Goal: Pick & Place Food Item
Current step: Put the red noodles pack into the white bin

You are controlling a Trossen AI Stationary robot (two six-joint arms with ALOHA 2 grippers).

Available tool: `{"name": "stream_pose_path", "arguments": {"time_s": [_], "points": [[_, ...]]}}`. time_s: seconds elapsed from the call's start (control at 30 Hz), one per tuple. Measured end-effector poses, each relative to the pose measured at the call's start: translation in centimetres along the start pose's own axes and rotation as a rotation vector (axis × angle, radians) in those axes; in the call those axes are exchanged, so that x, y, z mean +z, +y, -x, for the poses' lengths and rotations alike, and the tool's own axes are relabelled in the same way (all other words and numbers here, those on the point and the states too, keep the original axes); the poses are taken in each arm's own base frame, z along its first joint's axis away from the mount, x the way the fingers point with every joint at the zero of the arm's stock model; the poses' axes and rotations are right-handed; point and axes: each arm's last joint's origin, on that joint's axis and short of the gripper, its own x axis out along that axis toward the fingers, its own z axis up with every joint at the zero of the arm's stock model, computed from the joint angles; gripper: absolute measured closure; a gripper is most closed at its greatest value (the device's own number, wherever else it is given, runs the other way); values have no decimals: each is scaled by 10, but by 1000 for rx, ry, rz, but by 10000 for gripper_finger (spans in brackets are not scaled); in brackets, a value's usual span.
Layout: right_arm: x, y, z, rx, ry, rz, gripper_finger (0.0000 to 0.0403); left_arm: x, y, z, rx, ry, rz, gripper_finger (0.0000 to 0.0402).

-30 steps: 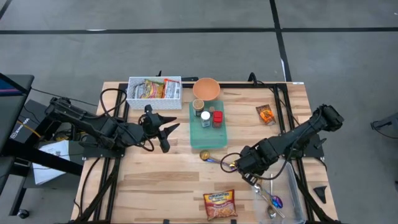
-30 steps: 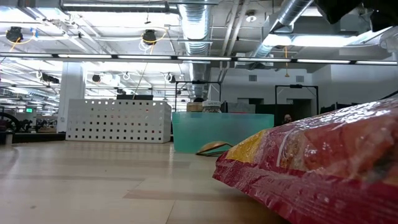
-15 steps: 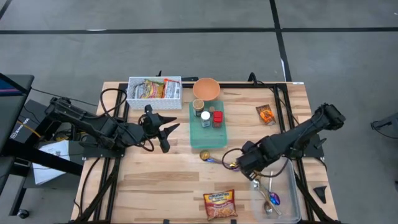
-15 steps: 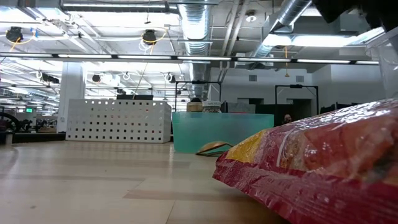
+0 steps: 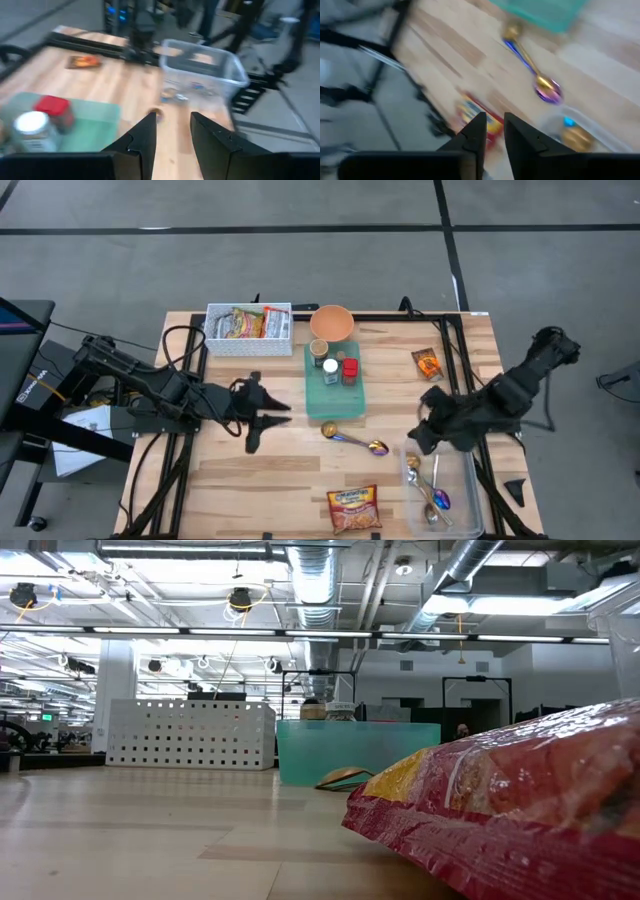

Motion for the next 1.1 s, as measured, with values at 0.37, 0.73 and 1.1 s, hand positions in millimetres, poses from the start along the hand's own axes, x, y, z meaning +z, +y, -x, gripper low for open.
{"name": "stream_pose_path", "arguments": {"time_s": [0.37,0.73,1.1], "points": [[-3,16,19,249,-146,58,268,-46,-69,-38,-247,134,3,243],[-10,19,25,310,-63,290,192,-123,-118,-114,-133,90,251,219],[-22,11,28,258,-31,487,191,-153,-138,-193,25,291,25,212]]}}
